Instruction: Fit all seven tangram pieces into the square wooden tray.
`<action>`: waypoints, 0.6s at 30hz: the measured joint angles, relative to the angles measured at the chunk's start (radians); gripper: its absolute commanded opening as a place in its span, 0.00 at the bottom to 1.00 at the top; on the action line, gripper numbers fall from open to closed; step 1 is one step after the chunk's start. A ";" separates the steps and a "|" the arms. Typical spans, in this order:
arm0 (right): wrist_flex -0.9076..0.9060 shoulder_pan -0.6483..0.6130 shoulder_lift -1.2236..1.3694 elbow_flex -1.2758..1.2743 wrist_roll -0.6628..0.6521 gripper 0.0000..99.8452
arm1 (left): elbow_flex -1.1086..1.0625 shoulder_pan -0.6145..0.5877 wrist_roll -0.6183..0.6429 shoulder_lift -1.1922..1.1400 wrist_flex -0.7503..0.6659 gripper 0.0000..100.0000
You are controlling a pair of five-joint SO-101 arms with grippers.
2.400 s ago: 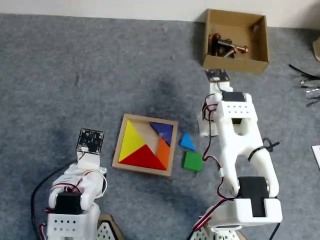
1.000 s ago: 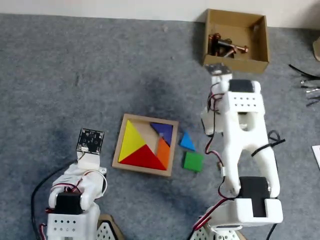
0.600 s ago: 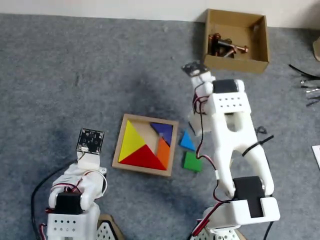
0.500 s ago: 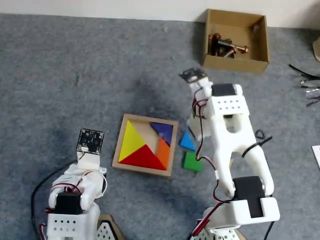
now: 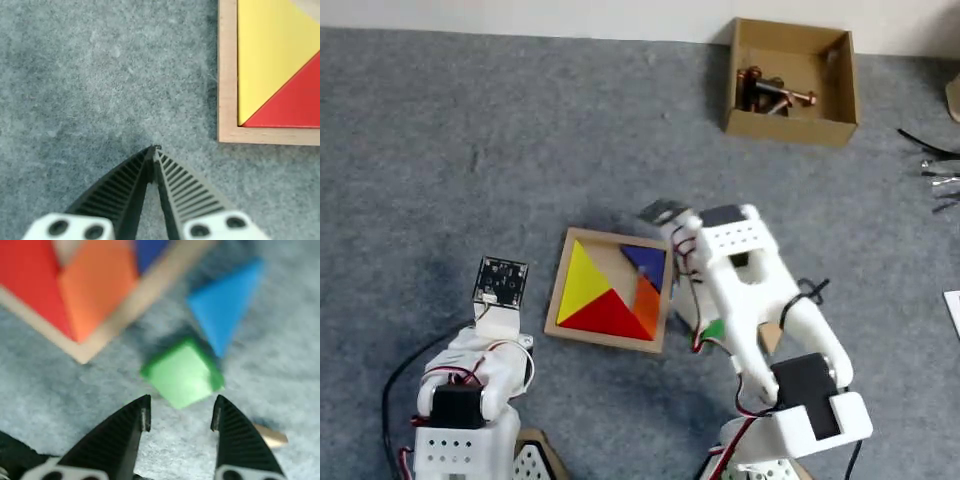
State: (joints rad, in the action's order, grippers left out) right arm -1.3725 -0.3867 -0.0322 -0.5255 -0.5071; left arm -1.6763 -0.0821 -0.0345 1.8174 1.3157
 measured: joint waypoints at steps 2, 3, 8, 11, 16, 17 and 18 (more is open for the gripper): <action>0.000 -0.002 0.000 -0.005 -0.032 0.20 | 0.000 0.000 0.000 0.000 0.000 0.01; 0.000 0.000 0.000 -0.005 -0.043 0.20 | 0.000 0.000 0.000 0.000 0.000 0.01; 0.003 -0.002 0.000 -0.005 -0.049 0.20 | 0.000 0.000 0.000 0.000 0.000 0.01; 0.064 -0.002 0.000 -0.005 -0.046 0.20 | 0.000 0.000 0.000 0.000 0.000 0.01; 0.187 -0.002 0.000 -0.005 -0.005 0.20 | 0.000 0.000 0.000 0.000 0.000 0.01; 0.203 -0.002 0.000 -0.005 -0.002 0.20 | 0.000 0.000 0.000 0.000 0.000 0.01; 0.216 -0.002 0.000 -0.005 0.000 0.20 | 0.000 0.000 0.000 0.000 0.000 0.01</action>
State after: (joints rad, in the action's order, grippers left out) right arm -1.1561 -0.3882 -0.0322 -0.5301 -0.5071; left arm -1.6763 -0.0821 -0.0345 1.8174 1.3157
